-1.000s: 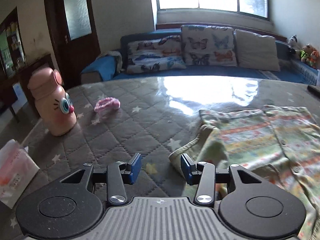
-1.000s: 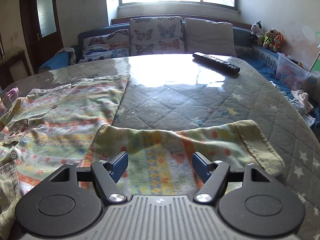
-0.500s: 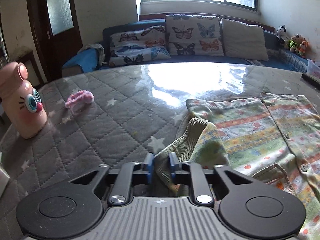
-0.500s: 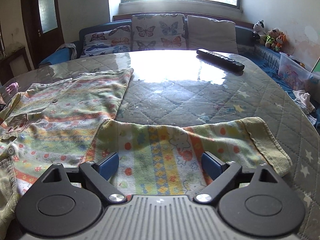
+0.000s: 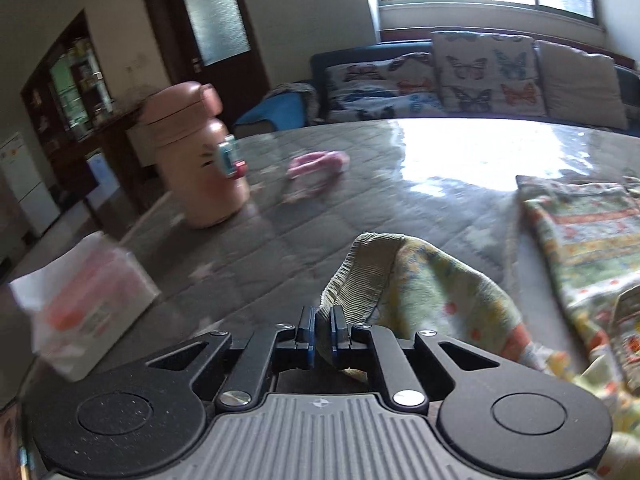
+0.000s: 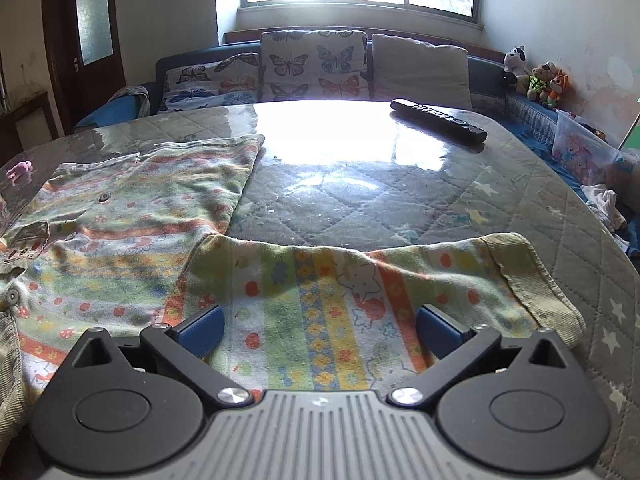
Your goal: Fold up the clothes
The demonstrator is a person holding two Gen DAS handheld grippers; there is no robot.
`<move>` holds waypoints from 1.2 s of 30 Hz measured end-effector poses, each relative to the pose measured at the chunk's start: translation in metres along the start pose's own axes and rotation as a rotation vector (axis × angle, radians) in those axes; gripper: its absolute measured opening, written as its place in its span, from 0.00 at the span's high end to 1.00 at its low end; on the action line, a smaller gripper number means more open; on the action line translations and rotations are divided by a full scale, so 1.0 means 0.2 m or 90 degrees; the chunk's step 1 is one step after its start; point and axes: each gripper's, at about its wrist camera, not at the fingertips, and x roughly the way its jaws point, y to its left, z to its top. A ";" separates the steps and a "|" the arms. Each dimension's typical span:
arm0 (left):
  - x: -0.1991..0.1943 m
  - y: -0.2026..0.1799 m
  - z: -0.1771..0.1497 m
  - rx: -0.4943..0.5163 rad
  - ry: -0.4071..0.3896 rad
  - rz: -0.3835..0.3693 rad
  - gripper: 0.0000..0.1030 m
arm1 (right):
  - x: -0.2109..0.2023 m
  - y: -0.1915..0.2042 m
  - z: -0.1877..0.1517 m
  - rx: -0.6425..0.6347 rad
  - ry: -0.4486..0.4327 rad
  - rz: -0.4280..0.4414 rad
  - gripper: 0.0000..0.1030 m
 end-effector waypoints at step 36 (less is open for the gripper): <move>-0.11 0.00 -0.11 0.063 0.002 0.044 0.40 | 0.00 0.00 -0.04 0.001 -0.033 0.001 0.00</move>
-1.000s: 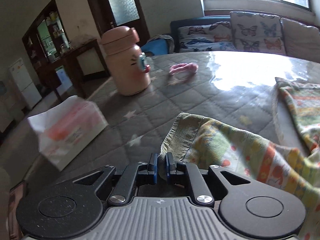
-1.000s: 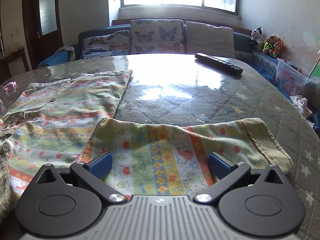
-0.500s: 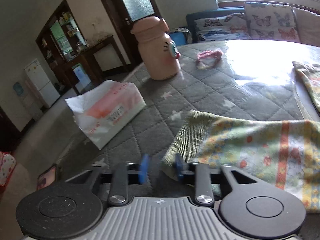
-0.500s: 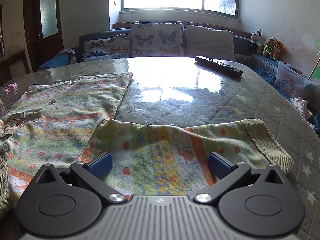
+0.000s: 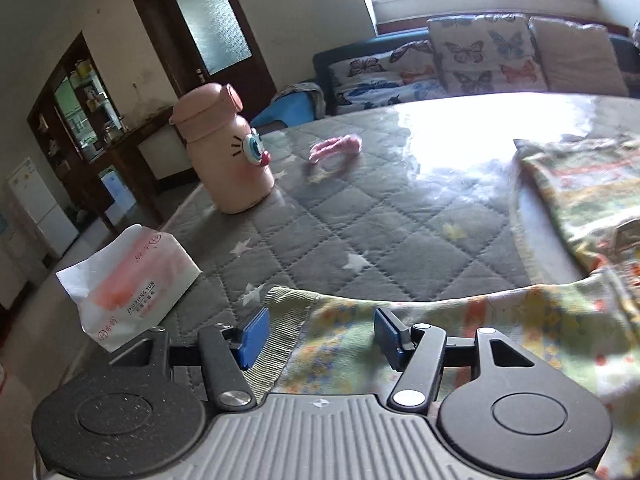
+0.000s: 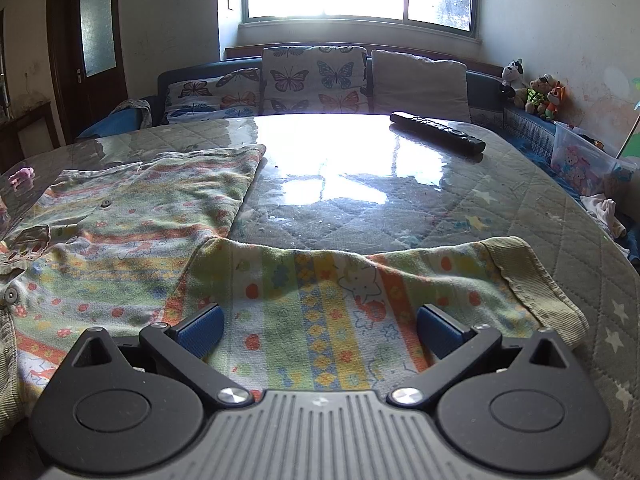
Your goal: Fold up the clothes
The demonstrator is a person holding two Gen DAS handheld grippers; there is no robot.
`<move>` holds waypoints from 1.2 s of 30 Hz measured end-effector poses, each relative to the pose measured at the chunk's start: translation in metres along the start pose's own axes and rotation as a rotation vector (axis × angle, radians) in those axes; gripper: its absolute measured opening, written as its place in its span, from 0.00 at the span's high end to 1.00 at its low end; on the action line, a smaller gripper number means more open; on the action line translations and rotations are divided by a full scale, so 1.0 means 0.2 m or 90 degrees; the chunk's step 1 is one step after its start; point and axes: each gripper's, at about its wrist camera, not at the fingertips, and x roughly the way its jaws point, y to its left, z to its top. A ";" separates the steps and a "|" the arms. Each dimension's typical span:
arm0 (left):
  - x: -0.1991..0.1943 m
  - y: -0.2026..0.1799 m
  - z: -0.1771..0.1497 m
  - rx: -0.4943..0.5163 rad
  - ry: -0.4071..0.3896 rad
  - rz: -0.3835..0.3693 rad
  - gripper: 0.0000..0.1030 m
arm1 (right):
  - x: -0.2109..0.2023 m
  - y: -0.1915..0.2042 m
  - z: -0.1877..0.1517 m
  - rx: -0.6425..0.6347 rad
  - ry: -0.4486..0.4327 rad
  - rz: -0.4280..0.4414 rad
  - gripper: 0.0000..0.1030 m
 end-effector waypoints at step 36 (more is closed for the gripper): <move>-0.34 -0.37 -0.06 0.058 -0.038 -0.281 0.41 | 0.00 0.00 0.00 0.000 -0.001 0.000 0.00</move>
